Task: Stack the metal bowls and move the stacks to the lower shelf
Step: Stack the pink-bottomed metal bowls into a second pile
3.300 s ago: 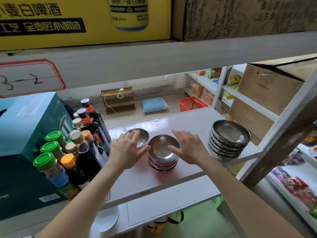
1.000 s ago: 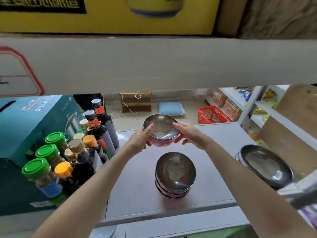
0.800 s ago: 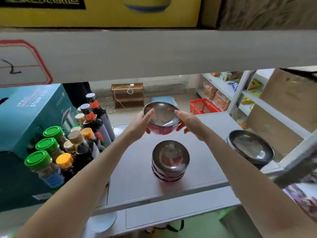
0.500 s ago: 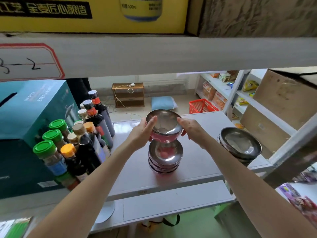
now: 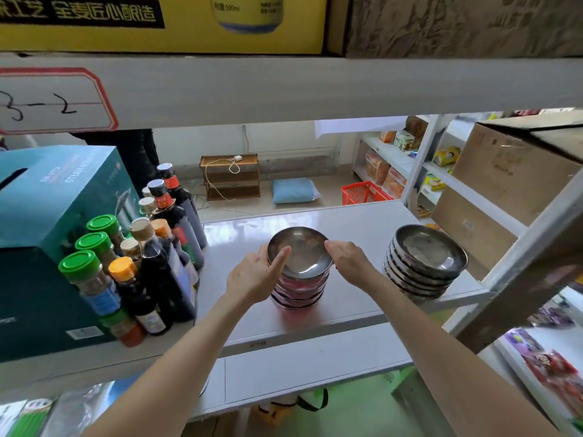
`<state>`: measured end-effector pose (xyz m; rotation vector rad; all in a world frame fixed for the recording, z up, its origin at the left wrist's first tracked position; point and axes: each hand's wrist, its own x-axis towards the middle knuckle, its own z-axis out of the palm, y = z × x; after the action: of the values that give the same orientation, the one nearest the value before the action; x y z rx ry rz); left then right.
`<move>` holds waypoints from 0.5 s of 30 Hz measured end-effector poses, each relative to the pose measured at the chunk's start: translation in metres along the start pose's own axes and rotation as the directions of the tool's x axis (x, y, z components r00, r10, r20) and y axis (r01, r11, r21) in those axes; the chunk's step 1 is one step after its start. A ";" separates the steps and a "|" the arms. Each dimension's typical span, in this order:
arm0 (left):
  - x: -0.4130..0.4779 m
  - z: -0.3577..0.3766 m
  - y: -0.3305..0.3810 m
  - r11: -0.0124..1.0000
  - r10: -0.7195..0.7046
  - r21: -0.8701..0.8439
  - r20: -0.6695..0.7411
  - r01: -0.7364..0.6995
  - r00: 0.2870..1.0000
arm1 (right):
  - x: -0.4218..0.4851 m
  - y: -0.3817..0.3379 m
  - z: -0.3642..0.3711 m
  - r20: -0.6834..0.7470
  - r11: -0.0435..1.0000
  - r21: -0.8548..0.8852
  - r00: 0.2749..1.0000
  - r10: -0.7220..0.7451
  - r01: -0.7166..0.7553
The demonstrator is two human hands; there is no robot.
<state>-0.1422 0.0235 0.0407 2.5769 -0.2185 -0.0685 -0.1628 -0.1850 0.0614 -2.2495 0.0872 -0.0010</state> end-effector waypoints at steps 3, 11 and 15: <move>-0.001 0.008 -0.004 0.999 -0.034 0.032 0.056 0.032 0.998 | -0.001 0.006 0.005 0.007 0.999 -0.045 1.000 0.026 -0.026; -0.006 0.001 -0.001 0.983 -0.006 0.182 -0.002 0.006 1.000 | -0.010 0.006 0.011 0.020 0.981 -0.194 1.000 0.016 -0.012; -0.019 -0.007 -0.002 0.919 0.123 0.387 -0.090 -0.079 0.988 | -0.026 0.006 0.010 -0.048 0.893 -0.450 0.999 -0.016 -0.007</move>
<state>-0.1596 0.0314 0.0455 2.9411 -0.3529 0.1750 -0.1890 -0.1790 0.0513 -2.7172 0.1189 -0.0447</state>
